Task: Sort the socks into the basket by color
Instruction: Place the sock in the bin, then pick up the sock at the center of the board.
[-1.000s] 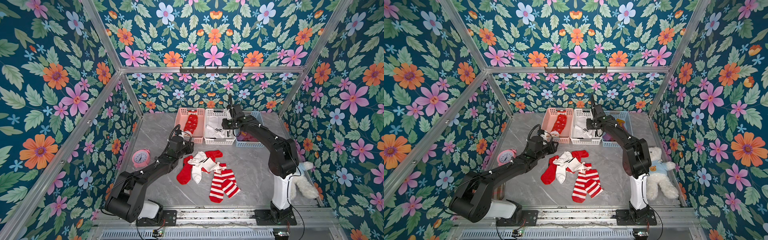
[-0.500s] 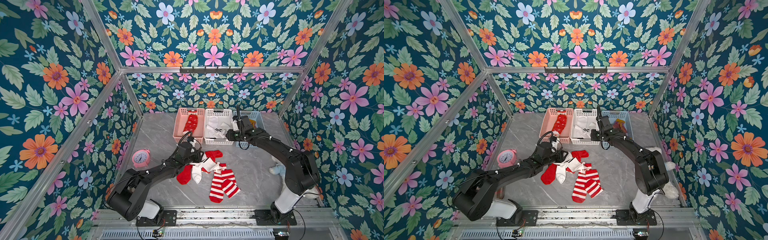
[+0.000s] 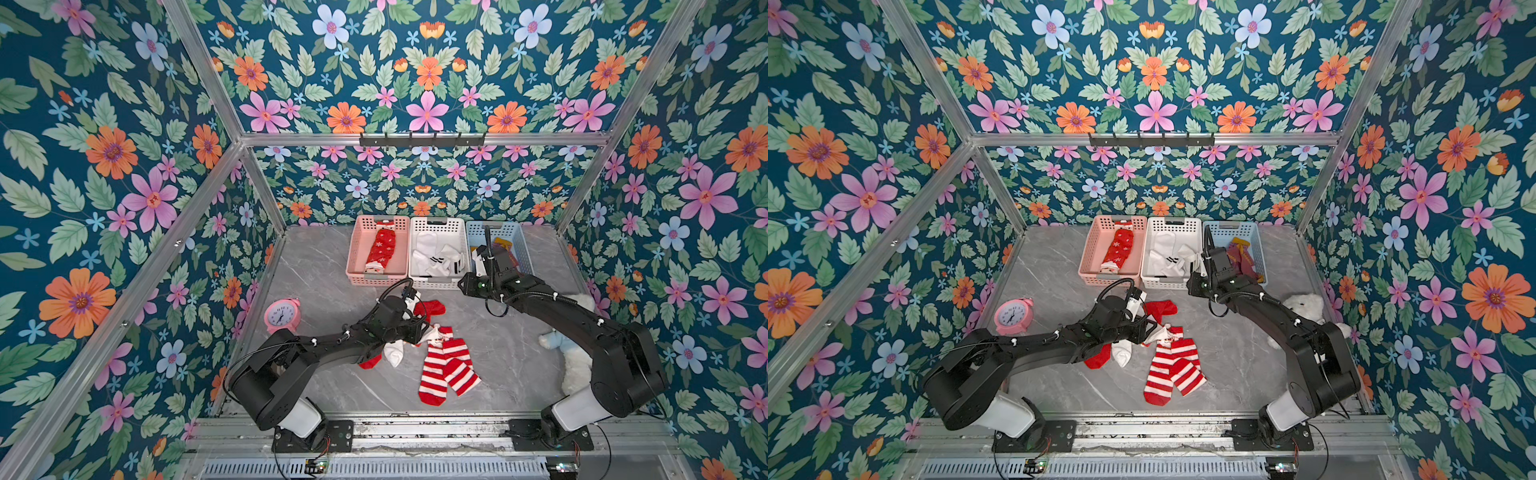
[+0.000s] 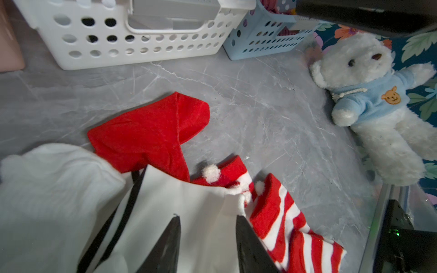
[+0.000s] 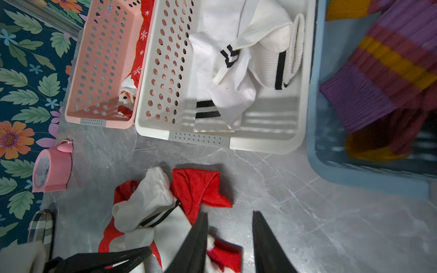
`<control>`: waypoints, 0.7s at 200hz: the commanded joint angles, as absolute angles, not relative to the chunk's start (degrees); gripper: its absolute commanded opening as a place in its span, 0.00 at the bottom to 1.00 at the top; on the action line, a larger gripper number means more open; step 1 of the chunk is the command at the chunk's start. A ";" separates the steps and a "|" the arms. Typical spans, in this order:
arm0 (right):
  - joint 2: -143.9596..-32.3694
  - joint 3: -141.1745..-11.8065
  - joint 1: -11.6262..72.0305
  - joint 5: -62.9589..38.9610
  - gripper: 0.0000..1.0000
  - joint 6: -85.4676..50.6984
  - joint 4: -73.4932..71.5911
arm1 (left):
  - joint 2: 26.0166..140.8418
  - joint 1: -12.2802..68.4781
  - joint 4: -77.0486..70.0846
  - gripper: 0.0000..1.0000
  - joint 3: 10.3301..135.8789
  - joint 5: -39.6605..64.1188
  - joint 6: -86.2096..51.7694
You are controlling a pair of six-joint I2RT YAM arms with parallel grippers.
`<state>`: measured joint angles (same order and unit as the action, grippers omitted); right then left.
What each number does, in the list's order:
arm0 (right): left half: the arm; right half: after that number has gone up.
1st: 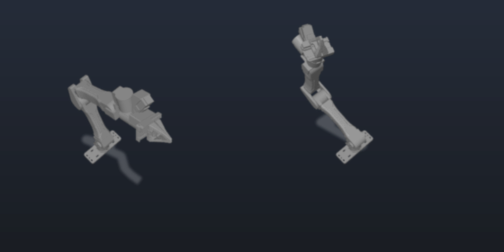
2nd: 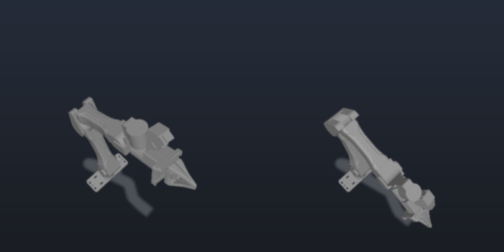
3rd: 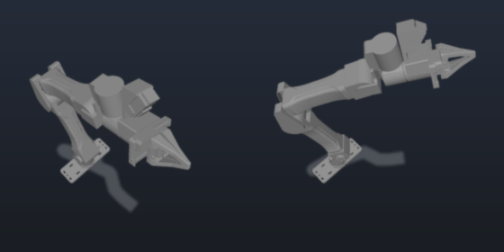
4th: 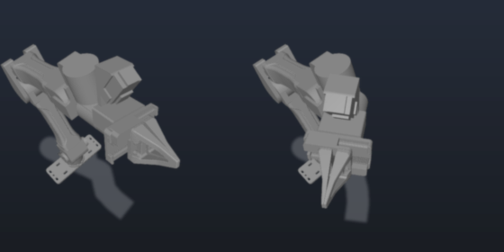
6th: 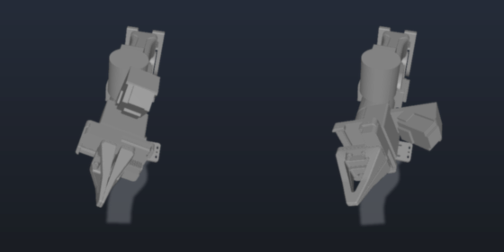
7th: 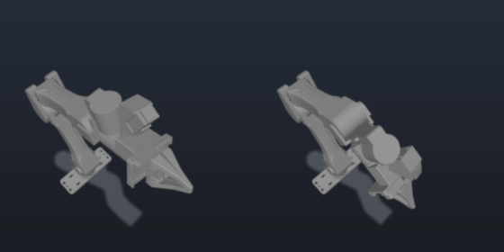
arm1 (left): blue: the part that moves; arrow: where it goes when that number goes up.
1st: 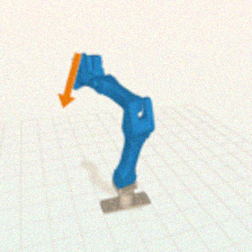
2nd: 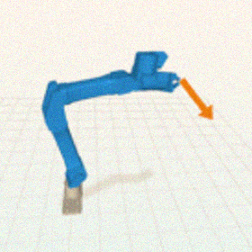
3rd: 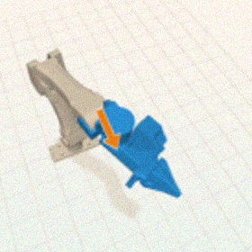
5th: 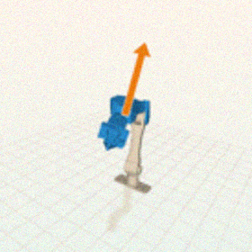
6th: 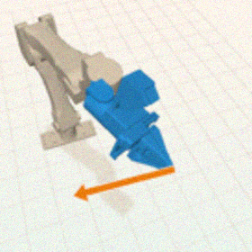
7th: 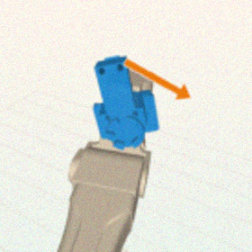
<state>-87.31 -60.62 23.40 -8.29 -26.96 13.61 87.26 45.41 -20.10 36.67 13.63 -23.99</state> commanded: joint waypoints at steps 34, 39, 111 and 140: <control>-85.03 -58.98 23.42 -6.68 0.35 -28.04 12.92 | 88.64 47.76 -20.58 0.41 37.47 13.62 -22.16; -85.02 -58.87 23.39 -6.72 0.35 -28.07 12.92 | 88.85 47.96 -20.44 0.41 37.64 13.71 -22.06; -84.60 -57.25 23.46 -7.21 0.35 -28.80 11.99 | 91.94 50.16 -17.36 0.33 39.82 11.42 -21.17; -83.77 -56.48 23.49 -6.86 0.35 -28.94 11.84 | 93.04 50.49 -17.25 0.24 40.50 11.01 -20.85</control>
